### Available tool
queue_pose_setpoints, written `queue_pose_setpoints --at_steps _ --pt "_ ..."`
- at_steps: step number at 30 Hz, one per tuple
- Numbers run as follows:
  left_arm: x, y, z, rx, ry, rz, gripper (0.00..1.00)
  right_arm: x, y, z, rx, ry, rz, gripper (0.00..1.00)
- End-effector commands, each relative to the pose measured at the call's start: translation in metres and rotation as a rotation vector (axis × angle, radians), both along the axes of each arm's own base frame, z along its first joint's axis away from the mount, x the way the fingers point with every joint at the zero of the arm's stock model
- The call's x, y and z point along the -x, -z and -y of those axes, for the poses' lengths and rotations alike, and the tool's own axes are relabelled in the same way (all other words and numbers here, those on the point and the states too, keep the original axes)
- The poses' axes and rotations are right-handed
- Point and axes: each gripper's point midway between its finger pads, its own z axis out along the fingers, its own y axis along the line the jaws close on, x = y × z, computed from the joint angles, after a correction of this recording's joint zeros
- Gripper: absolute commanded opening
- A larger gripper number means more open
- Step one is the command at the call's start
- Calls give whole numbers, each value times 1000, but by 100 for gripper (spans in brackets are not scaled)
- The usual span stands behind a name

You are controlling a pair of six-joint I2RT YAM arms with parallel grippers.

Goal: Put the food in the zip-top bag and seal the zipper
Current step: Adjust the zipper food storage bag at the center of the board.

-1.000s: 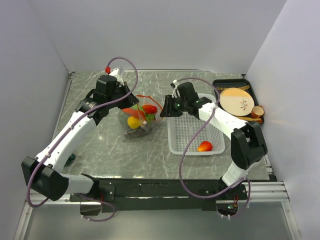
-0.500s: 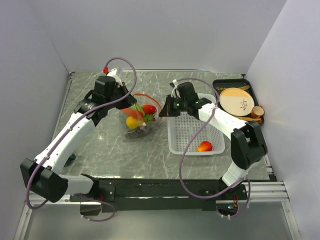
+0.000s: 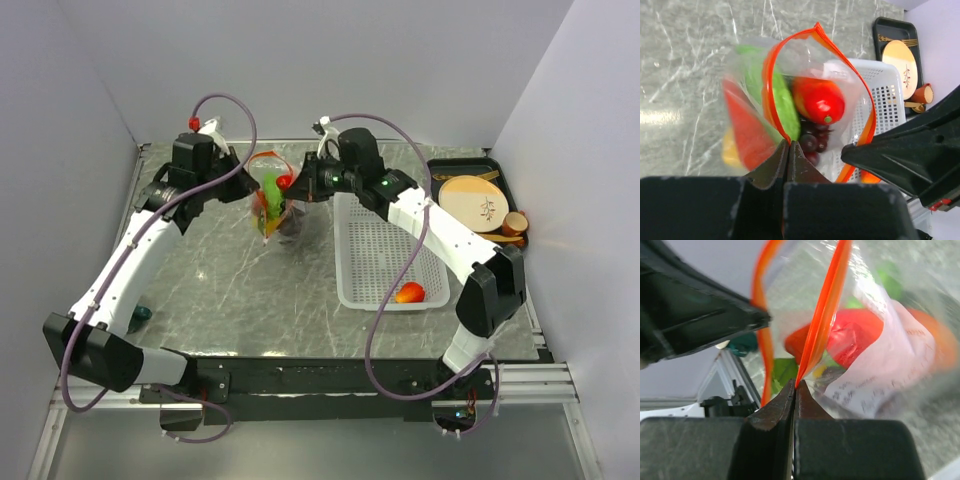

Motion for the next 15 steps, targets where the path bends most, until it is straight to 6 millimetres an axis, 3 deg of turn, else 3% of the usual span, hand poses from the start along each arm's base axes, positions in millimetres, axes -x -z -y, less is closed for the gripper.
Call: queue_pose_setpoints --at_steps 1,3,5,7,8,9,11,12,14,15 --pt "2 -16 2 41 3 13 1 -3 -8 -8 14 -7 1 0" --pt "7 -20 -2 11 1 -15 1 -1 -11 -12 23 -27 6 0" --pt "10 -42 -6 27 -8 66 1 -3 -16 -15 -8 9 23 0" --pt "15 -62 -25 -2 -89 131 1 -8 1 -13 4 20 -34 2" --pt "16 -65 -33 -17 -112 133 1 -13 28 -18 42 4 -102 2" --pt "16 -72 -36 -28 -115 132 1 -11 25 -23 37 -35 -122 2" --pt "20 -65 -32 -35 -79 100 1 -4 51 -26 91 -63 -193 2" --pt "21 -52 -28 -38 -55 75 1 0 70 -22 113 -54 -221 2" --pt "20 -37 -17 -12 -4 46 1 -2 77 -22 89 -31 -225 2" --pt "17 0 -15 -25 -1 -35 1 0 84 -21 97 -36 -239 2"
